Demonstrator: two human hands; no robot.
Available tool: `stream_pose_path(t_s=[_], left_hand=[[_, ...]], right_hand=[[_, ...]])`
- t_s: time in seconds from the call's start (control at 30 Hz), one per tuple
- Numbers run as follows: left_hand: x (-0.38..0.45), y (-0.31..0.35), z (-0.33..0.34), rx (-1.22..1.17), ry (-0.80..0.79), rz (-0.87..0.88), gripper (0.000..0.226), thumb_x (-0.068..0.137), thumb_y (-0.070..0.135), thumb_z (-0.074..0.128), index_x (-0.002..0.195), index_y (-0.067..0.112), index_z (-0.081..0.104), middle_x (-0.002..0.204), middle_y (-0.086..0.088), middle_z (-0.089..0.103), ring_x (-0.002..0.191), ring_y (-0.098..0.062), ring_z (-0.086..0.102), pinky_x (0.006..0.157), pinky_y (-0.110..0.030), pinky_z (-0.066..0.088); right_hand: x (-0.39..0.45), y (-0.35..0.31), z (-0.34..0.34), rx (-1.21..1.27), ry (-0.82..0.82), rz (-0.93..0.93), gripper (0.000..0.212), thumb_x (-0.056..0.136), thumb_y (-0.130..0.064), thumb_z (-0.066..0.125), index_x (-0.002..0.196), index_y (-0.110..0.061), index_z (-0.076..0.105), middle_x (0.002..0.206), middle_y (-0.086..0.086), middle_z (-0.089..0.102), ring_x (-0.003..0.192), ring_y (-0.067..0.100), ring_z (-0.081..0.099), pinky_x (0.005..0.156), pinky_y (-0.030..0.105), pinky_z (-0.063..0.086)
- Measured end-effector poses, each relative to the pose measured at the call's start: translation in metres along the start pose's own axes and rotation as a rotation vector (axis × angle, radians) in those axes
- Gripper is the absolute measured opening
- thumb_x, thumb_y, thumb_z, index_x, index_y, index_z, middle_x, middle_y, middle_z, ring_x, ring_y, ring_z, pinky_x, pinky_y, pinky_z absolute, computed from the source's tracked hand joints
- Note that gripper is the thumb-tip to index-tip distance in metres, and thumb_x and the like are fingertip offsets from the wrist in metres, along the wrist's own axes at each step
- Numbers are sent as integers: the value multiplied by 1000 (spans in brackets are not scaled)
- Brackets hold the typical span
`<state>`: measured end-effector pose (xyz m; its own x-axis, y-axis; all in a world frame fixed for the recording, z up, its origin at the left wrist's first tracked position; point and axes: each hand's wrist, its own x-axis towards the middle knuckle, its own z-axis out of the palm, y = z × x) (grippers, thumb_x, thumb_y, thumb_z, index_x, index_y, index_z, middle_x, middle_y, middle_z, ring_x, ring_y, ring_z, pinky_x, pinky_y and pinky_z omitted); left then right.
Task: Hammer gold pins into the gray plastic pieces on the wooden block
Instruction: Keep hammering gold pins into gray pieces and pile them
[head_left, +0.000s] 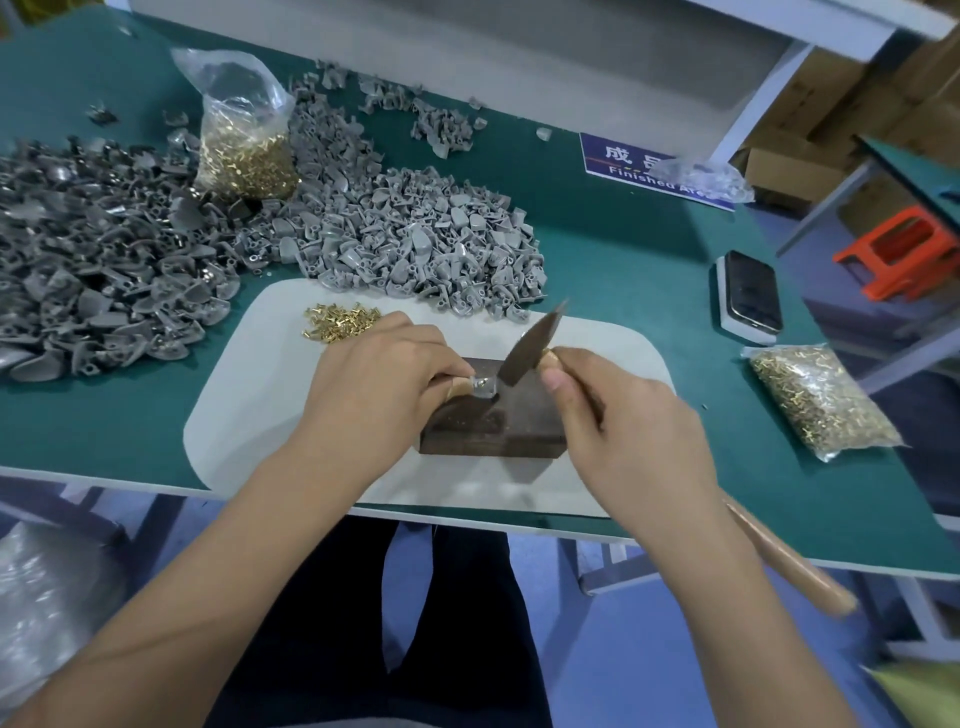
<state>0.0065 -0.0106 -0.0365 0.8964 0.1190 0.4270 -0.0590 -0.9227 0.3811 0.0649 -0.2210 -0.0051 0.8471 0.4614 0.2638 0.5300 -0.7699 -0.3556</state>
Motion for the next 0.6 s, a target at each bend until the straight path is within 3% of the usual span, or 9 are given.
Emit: stream_pose_path(t_s=[0.1,0.2,0.27,0.37,0.5,0.6], left_hand=[[0,-1,0,-12,-5,-12,5,84,40,77,86,35,79,79,16,66,82,-17,59,55,-13,21],[0,0,-1,-16,4,-10,7,85,41,76,87,35,79,80,16,67,81,-16,59,55,-13,21],[0,0,0,-20,7,-5,9,86,42,74,87,35,79,80,16,68,82,-16,58,55,-13,21],[-1,-2,2,-31,10,-17,12,87,44,70,89,36,79,82,17,67,83,-14,57,56,-14,22],[-2,-3,5,-29,19,-34,12,88,44,70,91,36,78,85,17,66,87,-13,58,55,-20,30],[-3,-1,5,-36,18,-60,10,87,43,72,92,36,78,86,17,67,89,-14,59,59,-27,35]], right_hand=[[-1,-4,-2,144,100,35,32,104,-53,35,120,-39,59,81,-9,66,78,25,58,64,39,49],[-4,-7,2,46,-59,-6,35,102,-57,32,123,-43,56,85,-8,70,82,28,62,65,38,49],[-4,3,0,11,-3,6,31,102,-57,34,122,-46,55,84,-11,69,79,20,57,61,34,44],[-2,21,-1,77,96,165,22,105,-51,36,122,-50,50,86,-15,64,77,11,48,61,32,38],[1,50,11,-150,141,369,30,105,-35,44,132,-37,56,113,-1,65,99,33,61,70,37,36],[-1,61,20,-213,106,455,30,101,-24,56,130,-30,63,107,5,64,104,36,56,68,36,34]])
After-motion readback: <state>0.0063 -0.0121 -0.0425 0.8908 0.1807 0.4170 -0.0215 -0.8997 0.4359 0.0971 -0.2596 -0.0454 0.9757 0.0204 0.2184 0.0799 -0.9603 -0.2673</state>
